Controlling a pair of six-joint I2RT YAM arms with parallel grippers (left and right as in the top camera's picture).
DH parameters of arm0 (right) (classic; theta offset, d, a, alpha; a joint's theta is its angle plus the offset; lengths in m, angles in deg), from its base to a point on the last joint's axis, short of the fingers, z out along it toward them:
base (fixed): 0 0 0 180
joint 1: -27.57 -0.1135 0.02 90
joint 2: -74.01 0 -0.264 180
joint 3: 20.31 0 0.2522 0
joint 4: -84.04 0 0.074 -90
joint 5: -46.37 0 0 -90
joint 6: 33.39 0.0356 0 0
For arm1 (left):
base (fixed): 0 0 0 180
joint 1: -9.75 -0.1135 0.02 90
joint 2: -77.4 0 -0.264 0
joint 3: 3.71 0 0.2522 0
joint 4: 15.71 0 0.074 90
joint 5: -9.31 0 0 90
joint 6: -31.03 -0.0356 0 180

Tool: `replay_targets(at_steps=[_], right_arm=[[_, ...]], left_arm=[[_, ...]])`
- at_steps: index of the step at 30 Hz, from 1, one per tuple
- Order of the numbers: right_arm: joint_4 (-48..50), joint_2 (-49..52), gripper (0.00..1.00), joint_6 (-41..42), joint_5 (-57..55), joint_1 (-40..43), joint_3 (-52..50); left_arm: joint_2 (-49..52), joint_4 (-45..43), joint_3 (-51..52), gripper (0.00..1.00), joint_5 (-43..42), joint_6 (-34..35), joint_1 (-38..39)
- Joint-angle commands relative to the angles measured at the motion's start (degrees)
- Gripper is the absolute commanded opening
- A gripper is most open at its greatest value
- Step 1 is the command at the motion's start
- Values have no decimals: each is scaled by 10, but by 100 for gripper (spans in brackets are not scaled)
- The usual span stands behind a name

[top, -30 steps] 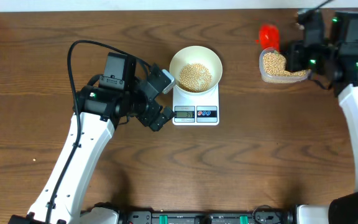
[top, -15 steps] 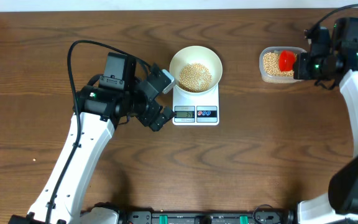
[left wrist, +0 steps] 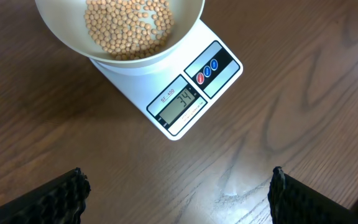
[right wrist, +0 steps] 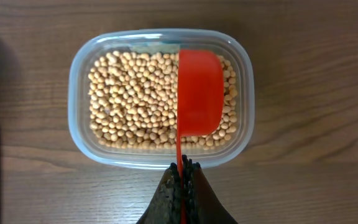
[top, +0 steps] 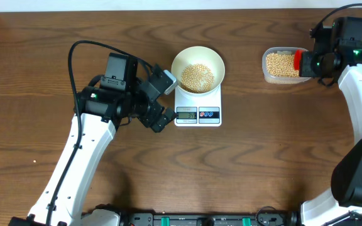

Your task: Scoop item into bowl and weigh 50g on scale

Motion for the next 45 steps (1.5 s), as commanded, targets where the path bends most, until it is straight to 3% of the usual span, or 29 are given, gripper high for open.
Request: replay_targets(at_steps=[1, 22, 45], right_arm=[[-3, 26, 1, -1, -4, -5, 4], [-6, 51, 1, 40, 188, -3, 4], [-9, 51, 1, 46, 455, 170, 4]], left_arm=[[-5, 2, -11, 94, 1, 5, 1], [-5, 2, -11, 94, 1, 5, 1], [-5, 2, -11, 94, 1, 5, 1]])
